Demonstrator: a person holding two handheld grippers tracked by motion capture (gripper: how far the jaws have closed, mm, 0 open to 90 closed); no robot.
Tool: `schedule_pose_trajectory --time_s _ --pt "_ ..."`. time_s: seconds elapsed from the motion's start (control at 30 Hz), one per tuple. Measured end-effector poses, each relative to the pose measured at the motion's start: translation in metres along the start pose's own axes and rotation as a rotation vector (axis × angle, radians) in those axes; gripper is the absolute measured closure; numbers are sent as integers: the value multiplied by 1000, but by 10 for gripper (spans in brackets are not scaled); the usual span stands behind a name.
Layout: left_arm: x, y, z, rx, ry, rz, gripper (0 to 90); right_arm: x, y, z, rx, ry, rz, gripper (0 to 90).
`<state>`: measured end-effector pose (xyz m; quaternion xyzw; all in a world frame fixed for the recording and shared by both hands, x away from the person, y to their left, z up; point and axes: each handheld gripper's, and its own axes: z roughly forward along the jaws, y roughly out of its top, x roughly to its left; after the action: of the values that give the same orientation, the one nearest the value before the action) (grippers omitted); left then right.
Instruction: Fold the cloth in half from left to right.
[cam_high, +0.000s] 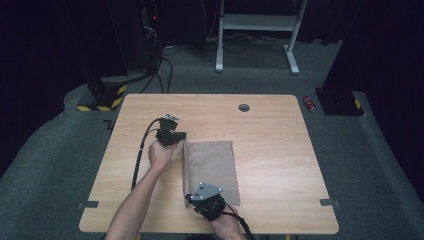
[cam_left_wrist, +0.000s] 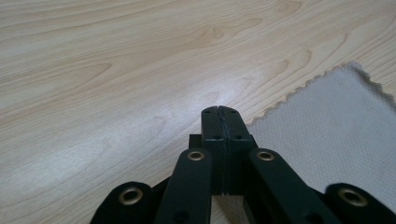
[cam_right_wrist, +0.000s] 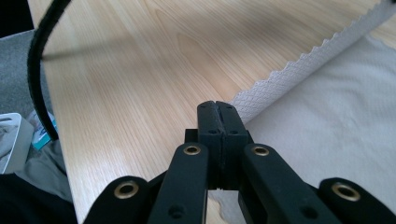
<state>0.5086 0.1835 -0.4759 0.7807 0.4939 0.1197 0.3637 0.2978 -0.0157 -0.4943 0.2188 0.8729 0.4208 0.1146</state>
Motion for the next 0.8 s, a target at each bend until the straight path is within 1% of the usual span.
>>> schedule_pose_trajectory --time_s 0.03,0.1,0.13,0.23,0.27,0.43,0.47,0.67,0.73,0.77,0.8 --pt "-2 2 0 -6 -16 -8 899 -1 -2 -1 0 -1 4 899" --pt "-7 6 2 -9 -22 7 899 -3 -6 -4 0 -7 9 899" --pt "-10 7 3 -7 -18 19 899 -4 -8 -6 0 -10 14 899" --pt "-16 9 6 -14 -31 18 899 -6 -12 -11 -3 -23 25 899" --pt "-17 9 7 -10 -32 21 899 -7 -14 -12 -3 -26 26 899" --pt "-20 9 12 -12 -46 6 899 -12 -23 -19 3 -43 45 899" --pt "-20 10 12 -11 -46 13 899 -14 -24 -20 2 -46 47 899" --pt "-24 11 16 -13 -57 7 898 -17 -30 -26 -4 -60 65 899" --pt "-26 12 17 -13 -56 14 898 -17 -31 -27 -5 -63 63 899" --pt "-27 12 17 -14 -60 11 898 -17 -31 -28 -5 -63 72 899" --pt "-28 12 17 -14 -64 13 898 -17 -32 -28 -6 -64 70 899"
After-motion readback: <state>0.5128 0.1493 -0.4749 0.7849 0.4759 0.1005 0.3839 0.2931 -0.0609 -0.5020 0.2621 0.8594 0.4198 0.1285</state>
